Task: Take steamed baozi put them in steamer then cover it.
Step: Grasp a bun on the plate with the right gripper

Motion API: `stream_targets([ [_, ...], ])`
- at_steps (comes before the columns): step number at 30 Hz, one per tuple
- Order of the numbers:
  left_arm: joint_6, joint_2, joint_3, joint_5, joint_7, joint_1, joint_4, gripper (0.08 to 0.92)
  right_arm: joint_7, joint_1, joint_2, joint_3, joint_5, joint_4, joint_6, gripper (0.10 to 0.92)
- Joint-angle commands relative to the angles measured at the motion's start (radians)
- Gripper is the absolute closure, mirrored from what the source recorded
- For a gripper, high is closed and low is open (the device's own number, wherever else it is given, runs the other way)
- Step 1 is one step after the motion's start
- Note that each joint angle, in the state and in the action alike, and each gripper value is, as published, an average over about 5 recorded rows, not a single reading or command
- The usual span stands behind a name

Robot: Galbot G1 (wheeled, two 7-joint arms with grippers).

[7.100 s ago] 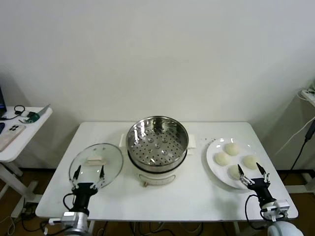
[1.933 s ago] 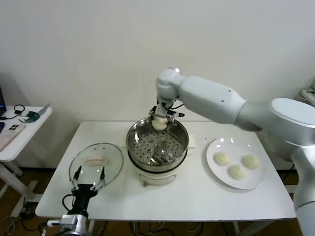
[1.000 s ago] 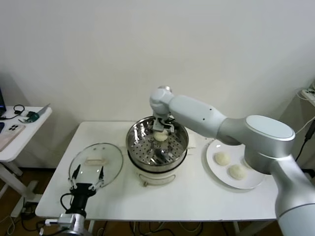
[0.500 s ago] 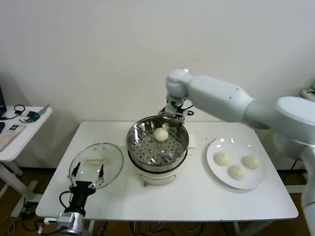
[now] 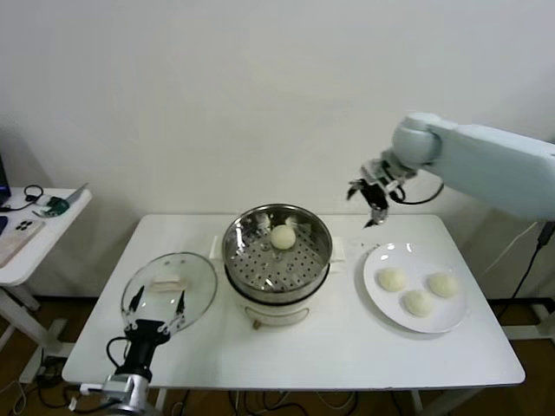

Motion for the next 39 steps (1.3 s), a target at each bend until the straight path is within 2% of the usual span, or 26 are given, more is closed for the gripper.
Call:
stream_targets([
  [1,-0.001,0.000,-0.001,0.004,0.000,0.000,0.005,0.177,-0.016,-0.250,-0.156,0.151,-0.051,-0.040,-0.121,0.203],
  [8,0.004,-0.003,-0.006,0.005,-0.001,0.003,-0.002,0.177,-0.040,-0.436,-0.096,0.314,-0.168,-0.179,-0.082,0.203],
  [15,0.008,-0.008,-0.007,0.006,-0.002,-0.001,0.001,0.177,-0.029,-0.543,-0.034,0.391,-0.192,-0.236,-0.079,0.203],
  [39,-0.004,-0.019,-0.034,0.013,-0.002,0.001,0.027,0.177,0.008,-0.620,0.119,0.527,-0.295,-0.450,-0.044,0.203],
])
